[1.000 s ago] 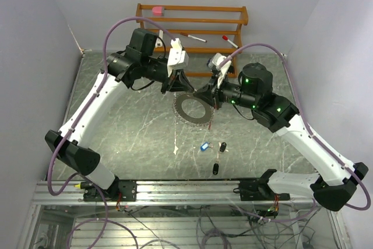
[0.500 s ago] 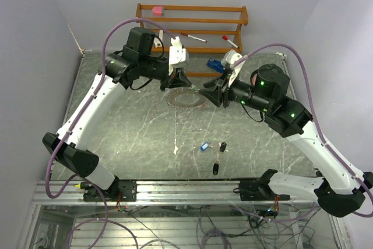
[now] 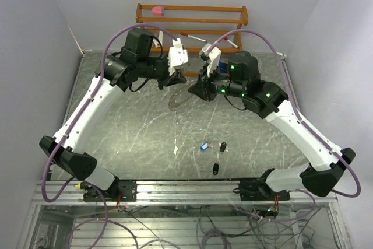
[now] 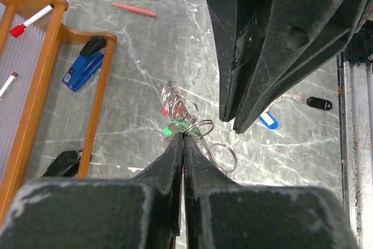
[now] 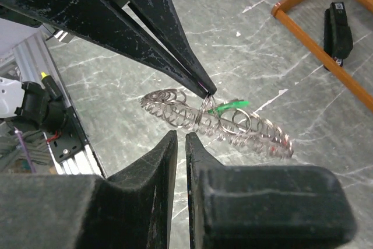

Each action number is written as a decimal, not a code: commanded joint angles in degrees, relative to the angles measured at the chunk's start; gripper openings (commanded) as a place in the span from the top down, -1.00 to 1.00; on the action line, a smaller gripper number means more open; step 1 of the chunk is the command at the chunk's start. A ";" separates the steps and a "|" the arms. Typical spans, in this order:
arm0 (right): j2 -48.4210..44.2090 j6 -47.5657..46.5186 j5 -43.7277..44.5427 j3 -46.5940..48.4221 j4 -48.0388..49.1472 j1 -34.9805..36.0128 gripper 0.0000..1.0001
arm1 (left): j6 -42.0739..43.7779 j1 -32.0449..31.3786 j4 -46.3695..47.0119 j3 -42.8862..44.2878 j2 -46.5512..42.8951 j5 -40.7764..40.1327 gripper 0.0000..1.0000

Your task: Put the keys on the keyring

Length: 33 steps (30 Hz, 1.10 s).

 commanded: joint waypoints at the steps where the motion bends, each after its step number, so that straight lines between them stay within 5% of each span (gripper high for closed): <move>1: -0.31 3.67 -0.54 2.33 -1.06 0.02 0.77 | -0.19 -0.51 2.00 -0.43 -2.37 -2.40 0.86; 33: 3.38 3.07 3.54 4.18 1.17 0.09 0.68 | -0.78 -4.56 0.98 0.23 -2.44 -4.40 0.86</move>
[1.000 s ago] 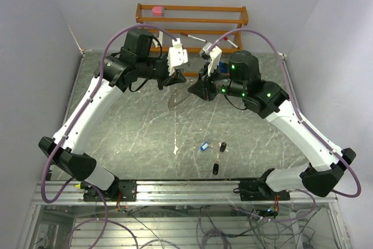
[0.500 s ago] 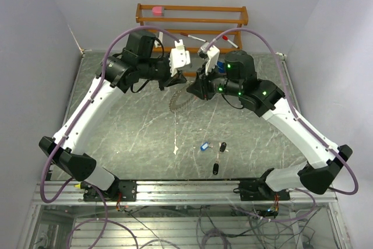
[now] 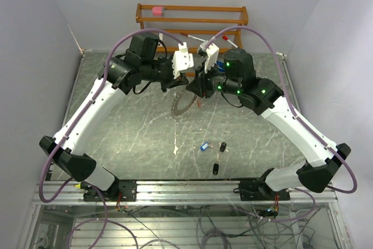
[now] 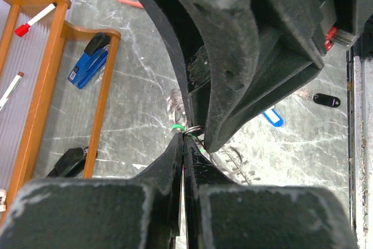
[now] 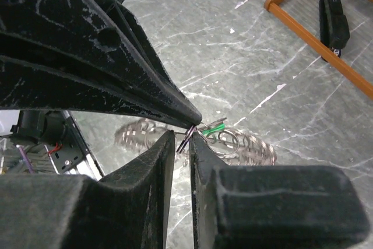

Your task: Put the keys on the keyring

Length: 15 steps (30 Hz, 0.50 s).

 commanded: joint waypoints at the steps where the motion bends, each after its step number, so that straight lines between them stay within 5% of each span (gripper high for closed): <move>1: 0.61 -0.94 1.01 1.97 1.93 0.01 0.69 | -0.51 -1.37 0.93 0.37 -1.57 1.12 0.86; 9: 0.48 -1.72 0.88 1.59 2.23 0.02 0.98 | -1.38 -1.81 0.20 2.62 -1.39 1.63 0.86; 15: -1.75 -4.24 1.66 -0.41 3.46 0.01 1.00 | -1.63 -1.90 -0.33 3.49 -1.40 0.99 0.86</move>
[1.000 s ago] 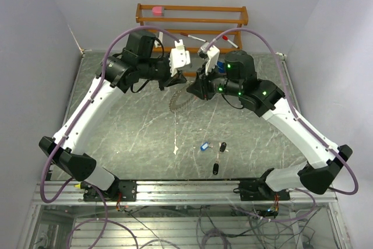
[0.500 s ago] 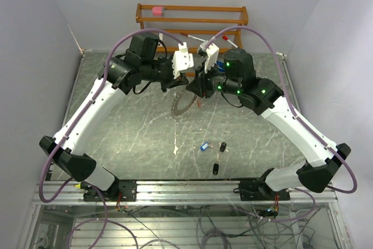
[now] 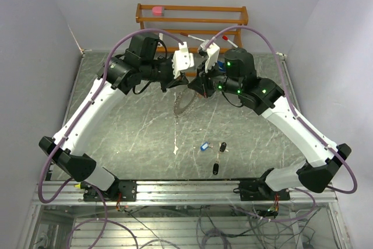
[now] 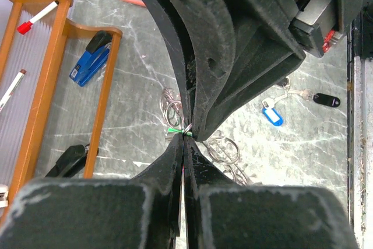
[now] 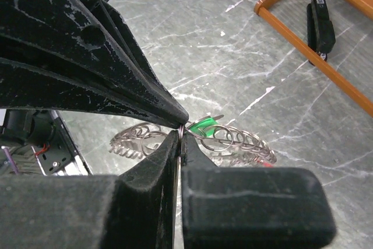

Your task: Put the keys on the keyring

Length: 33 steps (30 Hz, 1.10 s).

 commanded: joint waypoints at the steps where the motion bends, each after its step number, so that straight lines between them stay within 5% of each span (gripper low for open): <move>1: -2.57 -2.91 0.56 -1.38 4.18 0.16 1.00 | -1.47 -1.30 0.73 2.67 -1.32 1.80 0.86; 7: -6.60 -7.29 -0.26 -3.73 4.64 -0.25 1.00 | -2.39 -1.25 2.05 2.51 -1.12 1.61 0.33; 8: -6.80 -7.79 -0.67 -3.52 3.80 -0.69 1.00 | -2.06 -1.23 1.82 2.69 -1.11 2.06 -0.04; 10: -7.12 -8.50 -2.83 -3.17 2.68 -1.82 1.00 | -0.21 -1.25 0.88 3.43 -0.96 2.86 -0.23; 16: -7.87 -10.38 -12.00 -2.55 0.17 -6.70 1.00 | 7.94 -0.89 -1.46 4.11 -0.70 -0.07 -0.30; 21: -5.95 -10.56 -19.55 -0.46 -3.07 -9.09 1.00 | 15.02 0.15 -3.38 2.15 -0.14 8.37 -0.39; 27: -7.54 -8.57 -23.09 -2.46 1.32 -9.18 1.00 | 12.43 2.47 1.50 0.33 0.80 12.15 -0.37; 33: -16.69 -5.62 -19.06 -13.36 18.11 -9.18 1.00 | 3.75 6.39 7.70 3.53 2.34 15.53 -0.31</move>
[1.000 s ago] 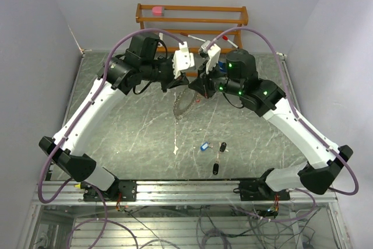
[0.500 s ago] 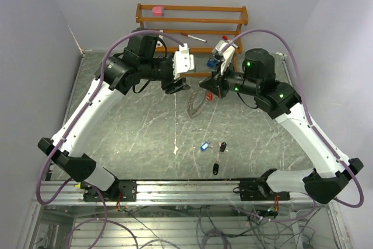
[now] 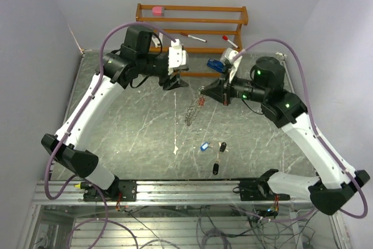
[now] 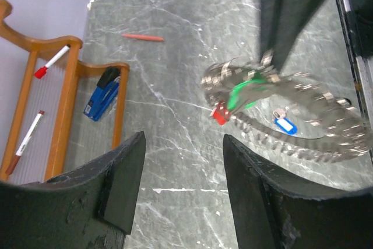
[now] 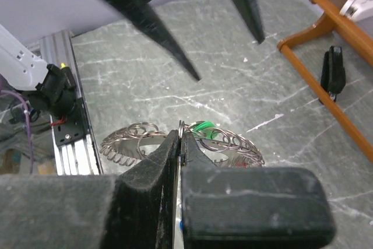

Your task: Put the keys on the keyring

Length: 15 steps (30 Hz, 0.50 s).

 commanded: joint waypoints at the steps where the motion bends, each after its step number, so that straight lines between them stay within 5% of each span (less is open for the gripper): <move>1: -6.77 1.98 1.94 -4.60 14.76 -0.07 1.00 | -8.23 2.85 7.65 3.32 1.01 5.45 -0.30; 9: -8.28 3.34 2.90 -10.77 27.67 -0.07 1.00 | -18.77 4.04 15.07 3.89 1.57 10.49 -0.26; 15: -11.23 8.07 5.89 -20.86 45.98 0.03 1.00 | -26.30 4.72 20.15 4.89 2.26 14.37 -0.24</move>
